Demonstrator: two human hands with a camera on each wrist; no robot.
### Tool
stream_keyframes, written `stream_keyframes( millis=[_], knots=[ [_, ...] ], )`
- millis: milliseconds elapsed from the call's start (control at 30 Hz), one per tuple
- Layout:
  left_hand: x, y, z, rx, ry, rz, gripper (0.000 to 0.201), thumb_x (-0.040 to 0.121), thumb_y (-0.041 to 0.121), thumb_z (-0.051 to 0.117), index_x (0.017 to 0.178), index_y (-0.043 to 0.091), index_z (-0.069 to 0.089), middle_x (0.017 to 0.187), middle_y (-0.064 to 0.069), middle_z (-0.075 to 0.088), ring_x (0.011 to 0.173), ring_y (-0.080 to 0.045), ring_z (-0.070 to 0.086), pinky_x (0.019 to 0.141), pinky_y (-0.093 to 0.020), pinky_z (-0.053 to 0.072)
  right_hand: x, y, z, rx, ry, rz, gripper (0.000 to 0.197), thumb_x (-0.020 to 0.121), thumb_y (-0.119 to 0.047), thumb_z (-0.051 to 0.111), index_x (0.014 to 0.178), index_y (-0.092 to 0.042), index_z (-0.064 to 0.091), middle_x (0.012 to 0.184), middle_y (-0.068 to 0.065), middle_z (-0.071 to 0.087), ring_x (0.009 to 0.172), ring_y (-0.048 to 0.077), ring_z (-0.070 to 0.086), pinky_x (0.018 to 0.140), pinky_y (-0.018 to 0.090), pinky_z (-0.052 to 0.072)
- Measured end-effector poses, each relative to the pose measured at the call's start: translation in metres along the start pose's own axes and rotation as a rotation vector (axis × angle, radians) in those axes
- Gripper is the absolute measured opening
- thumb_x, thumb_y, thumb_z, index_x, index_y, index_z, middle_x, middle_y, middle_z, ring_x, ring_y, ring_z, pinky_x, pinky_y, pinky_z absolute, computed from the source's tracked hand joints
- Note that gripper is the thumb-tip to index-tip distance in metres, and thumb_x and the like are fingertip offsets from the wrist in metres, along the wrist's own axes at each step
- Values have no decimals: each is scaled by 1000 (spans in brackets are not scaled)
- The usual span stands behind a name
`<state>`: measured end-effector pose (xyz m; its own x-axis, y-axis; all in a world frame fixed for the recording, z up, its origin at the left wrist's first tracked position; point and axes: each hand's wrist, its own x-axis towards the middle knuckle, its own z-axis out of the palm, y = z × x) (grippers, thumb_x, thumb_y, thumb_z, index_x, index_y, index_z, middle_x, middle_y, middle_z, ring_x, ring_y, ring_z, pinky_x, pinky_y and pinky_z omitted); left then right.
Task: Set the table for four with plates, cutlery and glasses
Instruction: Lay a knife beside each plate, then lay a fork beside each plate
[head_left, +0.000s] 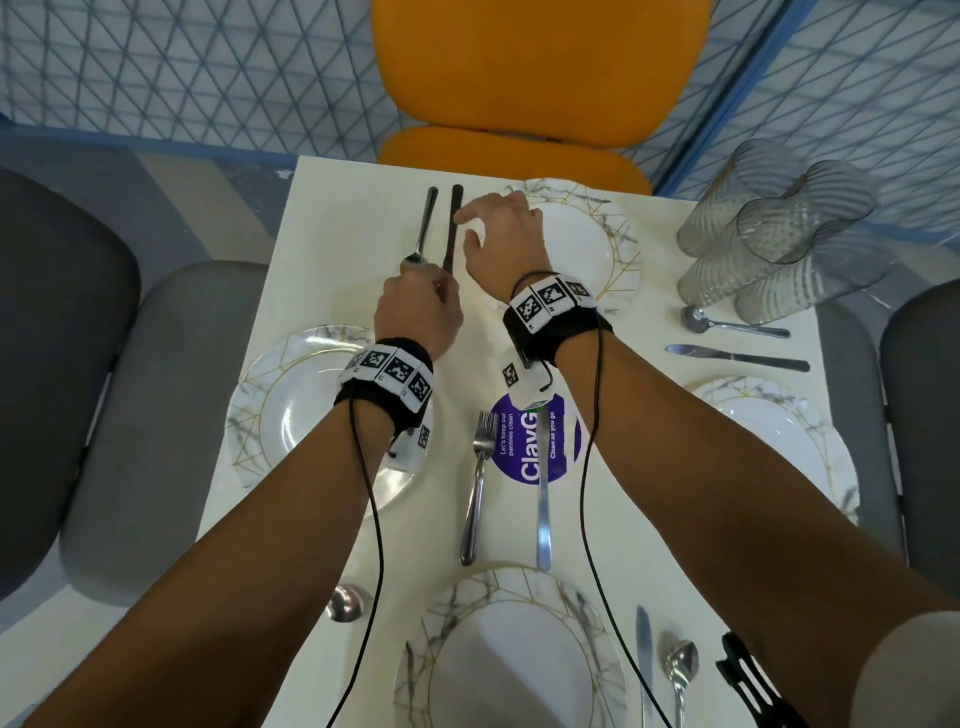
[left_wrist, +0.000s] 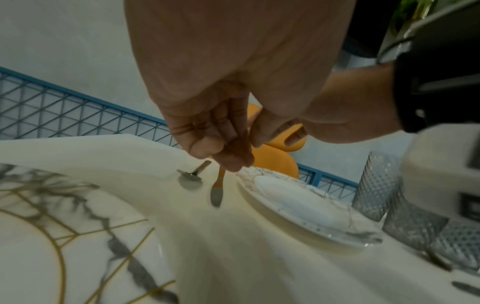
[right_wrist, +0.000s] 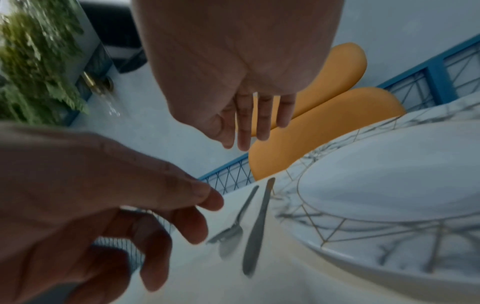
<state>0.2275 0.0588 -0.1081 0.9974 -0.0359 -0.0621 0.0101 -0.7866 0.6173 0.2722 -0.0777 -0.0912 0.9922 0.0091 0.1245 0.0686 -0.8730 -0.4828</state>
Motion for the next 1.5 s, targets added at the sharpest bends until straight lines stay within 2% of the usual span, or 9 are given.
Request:
stream_keyframes(
  millis=[133,233,300,433,767,933,1167,1300,1500],
  knots=[
    [-20,3,-15,-85,-71,-2,20,96,31,59,94,19,75,92,-3,77,90,-27,72,87,-40,58,-27,-1,-27,216,-14,53,27,90,-8,53,102,-19,74,102,-6,73,102,19,62,94,40,50],
    [-40,3,-23,-155,-119,-24,20,96,33,60,96,23,78,85,4,78,92,-20,71,88,-32,56,-54,-3,-43,299,-56,89,26,90,-7,54,96,-18,77,90,-5,74,89,12,67,89,30,55],
    [-56,4,-26,-212,-145,-30,18,94,29,63,96,21,79,83,3,77,87,-18,71,84,-27,55,-76,-1,-51,309,-89,108,26,89,-5,55,96,-19,77,85,-5,75,83,8,68,85,26,56],
    [-89,9,-18,-259,-219,-1,15,92,25,67,93,15,79,83,-2,77,73,-20,68,80,-35,61,-127,12,-58,372,-135,219,27,87,-1,56,96,-17,76,80,-1,76,69,3,66,77,28,60],
    [-167,18,32,-180,-417,-60,11,92,25,72,88,17,77,88,-5,78,80,-22,74,77,-34,62,-223,50,-30,154,-263,464,10,85,-20,72,93,-16,77,97,4,74,97,21,67,91,30,55],
    [-193,18,61,-83,-510,-132,26,88,36,77,68,21,73,70,-4,73,71,-25,73,75,-35,62,-220,53,-4,-3,-364,565,41,73,-47,83,90,-12,74,92,6,72,82,21,69,70,26,56],
    [-207,24,71,-1,-417,-191,24,87,29,72,66,24,61,74,0,67,76,-24,68,74,-34,60,-203,46,-8,-57,-358,621,33,91,-33,68,101,-1,64,107,16,69,94,32,70,63,28,46],
    [-211,29,74,22,-372,-258,11,84,27,71,77,19,69,84,-1,70,79,-25,68,78,-38,61,-200,41,-11,-28,-420,652,26,84,-22,75,98,-3,65,109,16,70,98,31,70,66,28,49],
    [-212,33,79,107,-344,-291,16,83,35,70,88,19,74,85,-1,69,79,-26,68,71,-32,57,-202,33,-8,30,-392,674,29,81,-29,79,89,-7,63,101,13,71,92,28,69,64,25,45]
  ],
)
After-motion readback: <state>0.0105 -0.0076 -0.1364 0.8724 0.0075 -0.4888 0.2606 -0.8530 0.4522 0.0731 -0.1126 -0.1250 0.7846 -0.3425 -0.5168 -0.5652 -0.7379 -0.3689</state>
